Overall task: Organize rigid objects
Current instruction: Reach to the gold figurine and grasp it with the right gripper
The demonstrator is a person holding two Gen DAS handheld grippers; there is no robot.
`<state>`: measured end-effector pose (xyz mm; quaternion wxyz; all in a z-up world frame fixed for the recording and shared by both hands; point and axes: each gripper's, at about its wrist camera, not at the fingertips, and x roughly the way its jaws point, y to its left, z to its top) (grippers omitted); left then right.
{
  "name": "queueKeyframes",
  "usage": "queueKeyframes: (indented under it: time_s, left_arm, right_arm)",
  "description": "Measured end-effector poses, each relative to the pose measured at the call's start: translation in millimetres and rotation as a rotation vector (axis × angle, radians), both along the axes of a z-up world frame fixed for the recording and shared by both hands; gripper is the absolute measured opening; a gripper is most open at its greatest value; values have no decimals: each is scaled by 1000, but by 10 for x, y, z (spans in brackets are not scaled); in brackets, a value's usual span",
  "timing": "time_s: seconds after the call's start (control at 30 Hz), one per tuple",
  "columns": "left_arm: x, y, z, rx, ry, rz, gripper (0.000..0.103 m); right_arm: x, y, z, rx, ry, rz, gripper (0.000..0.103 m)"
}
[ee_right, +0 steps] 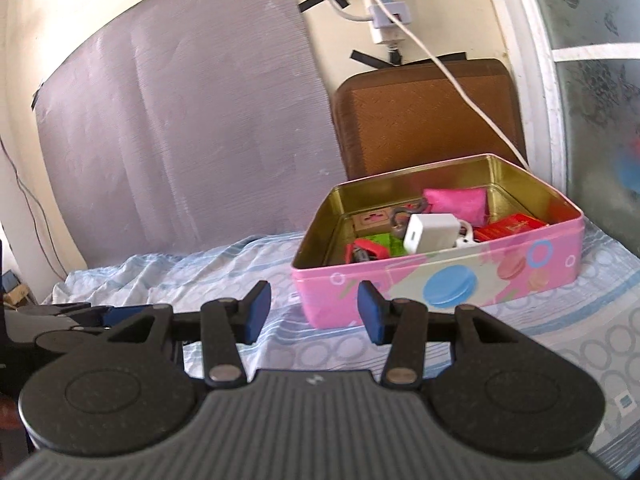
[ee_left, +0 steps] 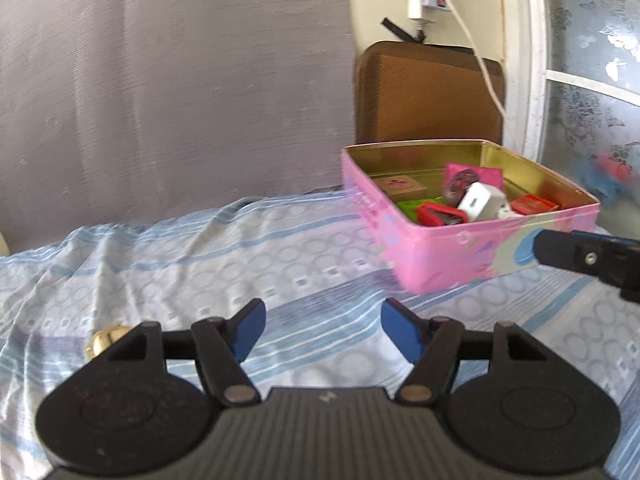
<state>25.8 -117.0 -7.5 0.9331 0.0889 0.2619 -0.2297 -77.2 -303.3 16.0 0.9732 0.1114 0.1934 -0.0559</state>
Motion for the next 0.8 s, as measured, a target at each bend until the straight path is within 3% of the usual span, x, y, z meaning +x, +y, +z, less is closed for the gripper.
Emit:
queueKeyframes:
  time_s: [0.53,0.8]
  left_arm:
    - [366,856,-278,-19,27,173,65]
    - [670,1670,-465,-75,62,389,65]
  right_arm:
    - [379,595,-138,-73,89,125,51]
    - [627,1031,-310,-130,159,243,51]
